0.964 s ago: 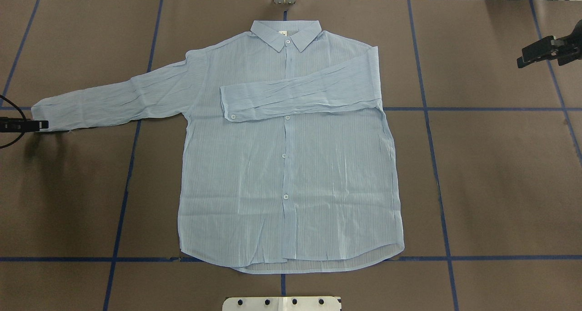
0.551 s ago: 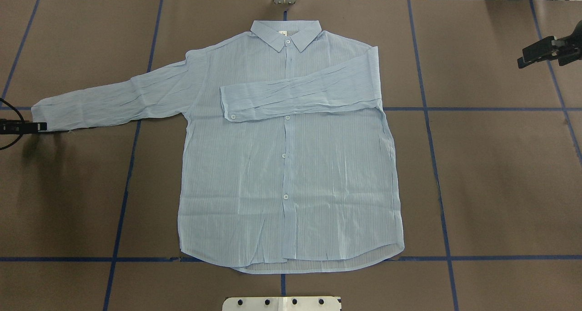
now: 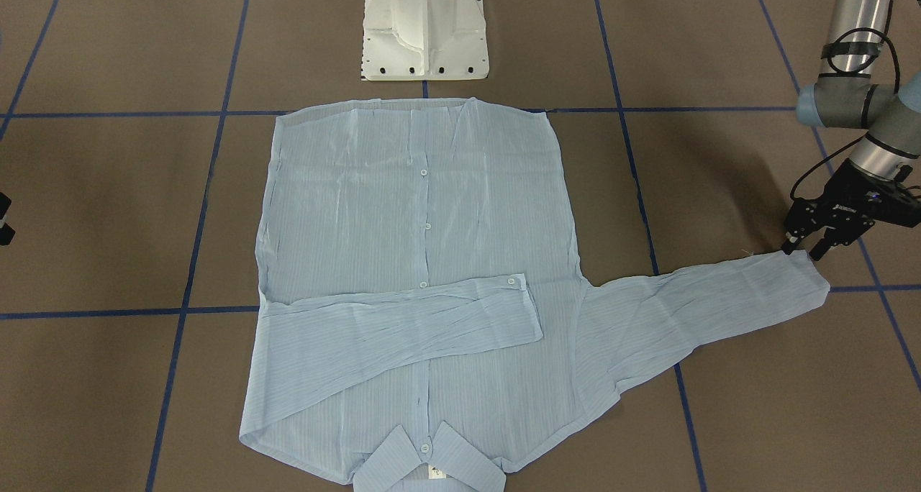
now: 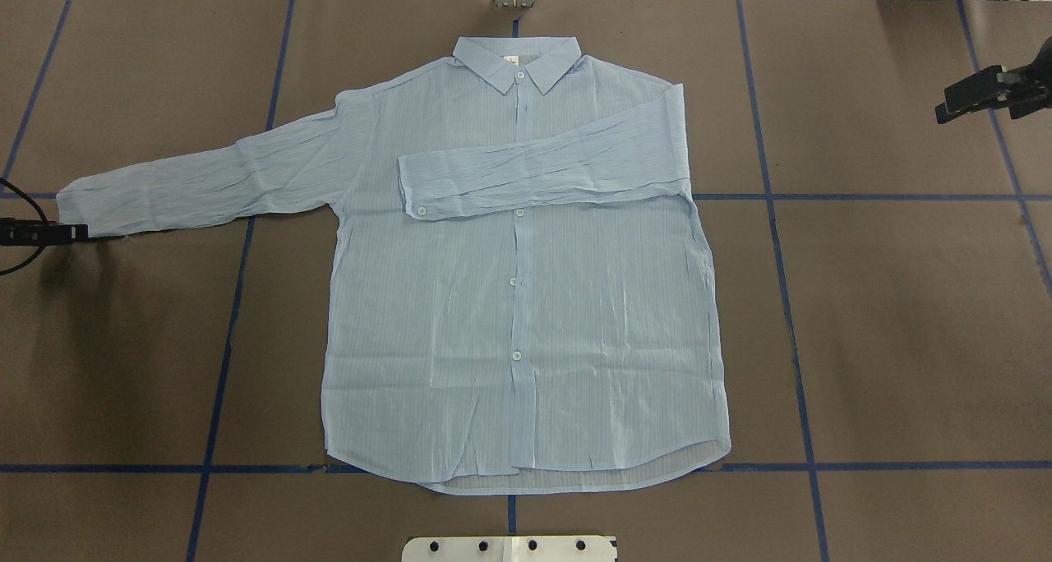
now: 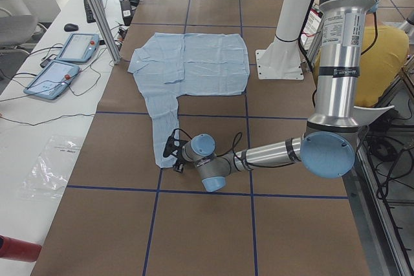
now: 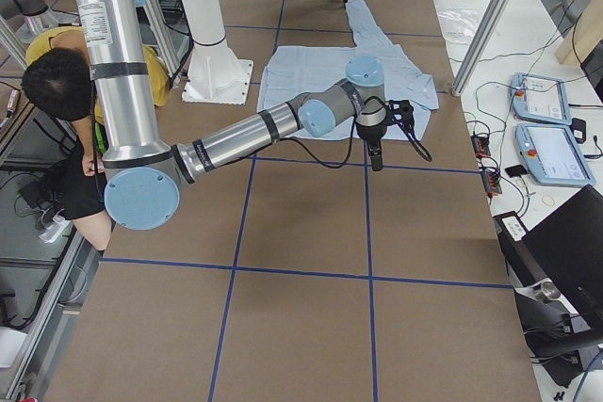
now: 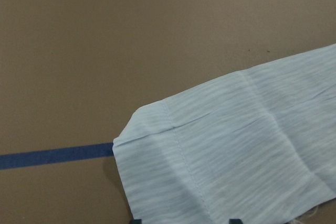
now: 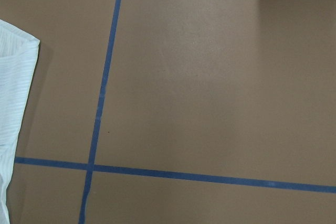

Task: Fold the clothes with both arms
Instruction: 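Move the left gripper to the sleeve cuff nearest it and grasp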

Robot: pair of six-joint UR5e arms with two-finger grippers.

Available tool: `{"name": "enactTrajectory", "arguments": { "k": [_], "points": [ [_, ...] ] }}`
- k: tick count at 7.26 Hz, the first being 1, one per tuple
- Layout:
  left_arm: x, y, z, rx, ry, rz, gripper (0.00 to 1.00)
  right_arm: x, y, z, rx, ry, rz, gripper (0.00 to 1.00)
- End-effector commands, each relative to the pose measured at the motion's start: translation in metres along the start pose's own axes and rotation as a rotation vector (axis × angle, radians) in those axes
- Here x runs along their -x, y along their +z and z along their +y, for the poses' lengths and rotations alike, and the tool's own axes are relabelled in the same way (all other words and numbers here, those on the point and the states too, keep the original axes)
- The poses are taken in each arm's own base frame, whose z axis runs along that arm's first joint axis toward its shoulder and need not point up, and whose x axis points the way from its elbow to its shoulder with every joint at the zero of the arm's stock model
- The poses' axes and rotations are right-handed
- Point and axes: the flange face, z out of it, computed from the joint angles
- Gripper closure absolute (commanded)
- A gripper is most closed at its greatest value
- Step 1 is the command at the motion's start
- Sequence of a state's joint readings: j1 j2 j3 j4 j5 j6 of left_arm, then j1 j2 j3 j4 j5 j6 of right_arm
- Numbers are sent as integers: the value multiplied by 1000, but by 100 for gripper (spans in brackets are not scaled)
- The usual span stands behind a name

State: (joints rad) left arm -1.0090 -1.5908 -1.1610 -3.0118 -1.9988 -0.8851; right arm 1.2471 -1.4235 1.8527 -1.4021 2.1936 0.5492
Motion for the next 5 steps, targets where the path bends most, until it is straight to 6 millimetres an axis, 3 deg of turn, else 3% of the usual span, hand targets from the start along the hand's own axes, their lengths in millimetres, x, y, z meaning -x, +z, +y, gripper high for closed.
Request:
{"name": "enactTrajectory", "arguments": {
  "k": [1,2,3,4,5],
  "points": [
    [0,1,2,3,0,0,36,0,0,0,1,1,-1,0],
    [0,1,2,3,1,-1,37,1,0,0,1,0,0,0],
    [1,1,3,5,23,-1,50,1,-1,0,-2,-1,-3,0],
    [3,1,4,11,63,-9,80,2,-3,0,-4,-2,-4,0],
    [3,1,4,10,65,-8,100,2,-2,0,-3,-1,-3,0]
  ]
}}
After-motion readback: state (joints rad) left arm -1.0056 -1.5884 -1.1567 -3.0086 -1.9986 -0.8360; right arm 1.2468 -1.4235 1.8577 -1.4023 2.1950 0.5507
